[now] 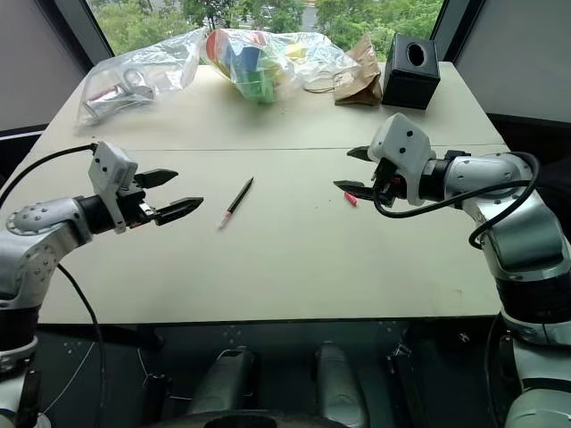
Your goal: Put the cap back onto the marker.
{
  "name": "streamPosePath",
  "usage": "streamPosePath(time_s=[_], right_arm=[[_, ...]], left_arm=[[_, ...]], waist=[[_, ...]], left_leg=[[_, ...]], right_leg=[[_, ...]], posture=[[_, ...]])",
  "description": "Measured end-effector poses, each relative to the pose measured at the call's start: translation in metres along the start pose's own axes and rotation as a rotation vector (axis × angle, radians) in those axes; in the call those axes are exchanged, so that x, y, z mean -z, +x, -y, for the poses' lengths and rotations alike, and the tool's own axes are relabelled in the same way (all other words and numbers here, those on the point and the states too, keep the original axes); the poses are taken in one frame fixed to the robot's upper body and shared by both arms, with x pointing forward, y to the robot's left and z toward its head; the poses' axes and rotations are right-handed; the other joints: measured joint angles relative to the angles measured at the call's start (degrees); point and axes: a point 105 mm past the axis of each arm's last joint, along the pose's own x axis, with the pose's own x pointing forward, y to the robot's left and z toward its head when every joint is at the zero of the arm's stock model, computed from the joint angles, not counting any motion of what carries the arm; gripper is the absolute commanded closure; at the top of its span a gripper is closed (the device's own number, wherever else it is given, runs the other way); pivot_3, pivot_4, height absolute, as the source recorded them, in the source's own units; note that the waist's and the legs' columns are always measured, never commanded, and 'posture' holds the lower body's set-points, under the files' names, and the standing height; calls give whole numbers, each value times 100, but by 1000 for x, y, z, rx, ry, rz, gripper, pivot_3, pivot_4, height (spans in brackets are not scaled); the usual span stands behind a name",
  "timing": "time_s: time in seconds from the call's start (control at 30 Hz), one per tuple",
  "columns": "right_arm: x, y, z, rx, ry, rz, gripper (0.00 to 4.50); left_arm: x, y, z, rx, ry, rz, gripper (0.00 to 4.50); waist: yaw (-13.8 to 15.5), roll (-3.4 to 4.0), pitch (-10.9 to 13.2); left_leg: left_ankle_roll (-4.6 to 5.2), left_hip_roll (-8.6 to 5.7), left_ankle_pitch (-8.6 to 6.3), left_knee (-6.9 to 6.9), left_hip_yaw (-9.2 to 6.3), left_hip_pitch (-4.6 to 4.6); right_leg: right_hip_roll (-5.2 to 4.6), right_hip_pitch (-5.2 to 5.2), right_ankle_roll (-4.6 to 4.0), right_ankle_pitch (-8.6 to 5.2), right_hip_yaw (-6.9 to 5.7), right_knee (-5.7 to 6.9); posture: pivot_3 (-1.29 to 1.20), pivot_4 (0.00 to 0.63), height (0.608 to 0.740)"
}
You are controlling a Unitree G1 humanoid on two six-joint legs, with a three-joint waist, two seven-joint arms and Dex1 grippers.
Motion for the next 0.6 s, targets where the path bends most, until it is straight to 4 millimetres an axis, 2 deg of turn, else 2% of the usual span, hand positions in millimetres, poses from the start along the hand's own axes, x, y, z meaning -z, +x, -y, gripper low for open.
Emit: streamPosePath(time_s=[0.13,0.37,0.6], right_arm=[[3,2,-4,1,11,-1,1627],[5,3,-12,5,14,-3,1627],[5,3,-15,18,10,-4,1627]], left_arm=[[20,23,-4,-86,-30,-54,48],[52,57,4,-134,-118,-129,48],[47,74,6,-159,-138,-115,48]], waist=[[-11,-1,0],[13,-1,0],[-1,-2,1]], left_leg=[[0,0,0,-1,0,1],[0,-2,0,3,-1,-1],[0,-2,0,3,-3,-1]], right_leg=[[2,-1,0,0,1,1],[-1,0,1,1,0,2],[0,0,1,1,-1,3]], posture=[[0,150,740],[0,150,740],[0,150,740]])
